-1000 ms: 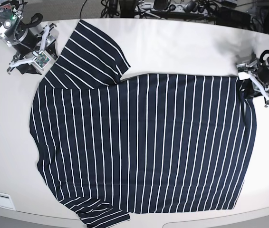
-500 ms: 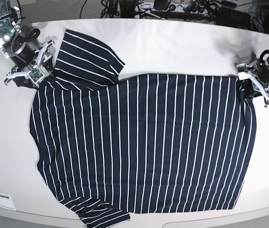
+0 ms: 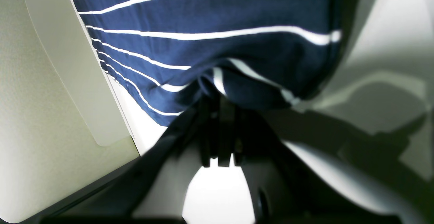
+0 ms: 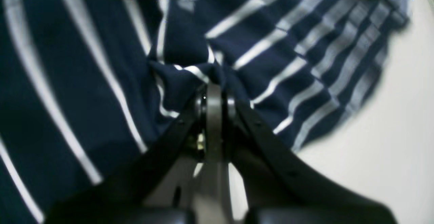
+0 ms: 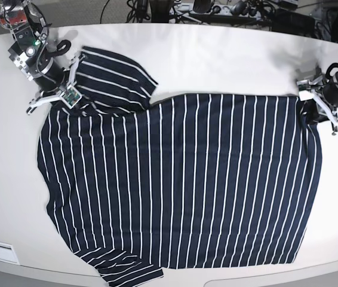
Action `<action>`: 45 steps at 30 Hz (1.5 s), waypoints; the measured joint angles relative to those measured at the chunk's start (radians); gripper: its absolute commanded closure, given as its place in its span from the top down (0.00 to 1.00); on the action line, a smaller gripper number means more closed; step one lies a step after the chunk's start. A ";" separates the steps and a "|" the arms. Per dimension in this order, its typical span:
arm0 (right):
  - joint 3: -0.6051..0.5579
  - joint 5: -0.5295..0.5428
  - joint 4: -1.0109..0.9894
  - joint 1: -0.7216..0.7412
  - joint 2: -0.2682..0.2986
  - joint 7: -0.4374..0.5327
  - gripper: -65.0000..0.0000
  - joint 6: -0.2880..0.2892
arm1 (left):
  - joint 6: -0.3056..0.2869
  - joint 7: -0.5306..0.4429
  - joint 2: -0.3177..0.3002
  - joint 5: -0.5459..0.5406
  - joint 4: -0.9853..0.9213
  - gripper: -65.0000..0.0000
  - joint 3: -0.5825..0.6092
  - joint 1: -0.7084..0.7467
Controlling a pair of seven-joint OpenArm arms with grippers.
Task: Fold the T-shirt properly
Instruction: 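Lift the shoulder edge with both grippers and pull it toward the robot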
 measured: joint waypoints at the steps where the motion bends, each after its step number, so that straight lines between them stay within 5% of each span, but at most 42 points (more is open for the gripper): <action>1: 0.002 0.000 0.000 0.001 0.008 0.000 0.00 -0.003 | 0.000 0.000 0.000 0.000 0.000 0.00 0.000 0.000; 10: 0.010 0.006 0.109 -0.040 0.107 -0.129 0.00 -0.033 | 0.000 0.000 0.000 0.000 0.000 0.00 0.000 0.000; 18: 0.208 0.076 0.286 -0.232 0.182 -0.161 0.00 -0.062 | -0.009 -0.015 -0.063 0.000 0.058 0.00 0.006 0.038; 30: 0.478 0.331 0.317 -0.483 0.185 -0.190 0.00 0.092 | -0.019 0.086 -0.171 0.001 0.259 0.00 0.008 0.203; 39: 0.582 0.399 0.322 -0.617 0.187 -0.203 0.00 0.131 | -0.047 0.367 -0.170 0.001 0.384 0.00 0.018 0.227; 45: 0.609 0.402 0.322 -0.642 0.187 -0.202 0.00 0.134 | 0.016 0.612 -0.170 -0.009 0.538 0.00 0.020 0.296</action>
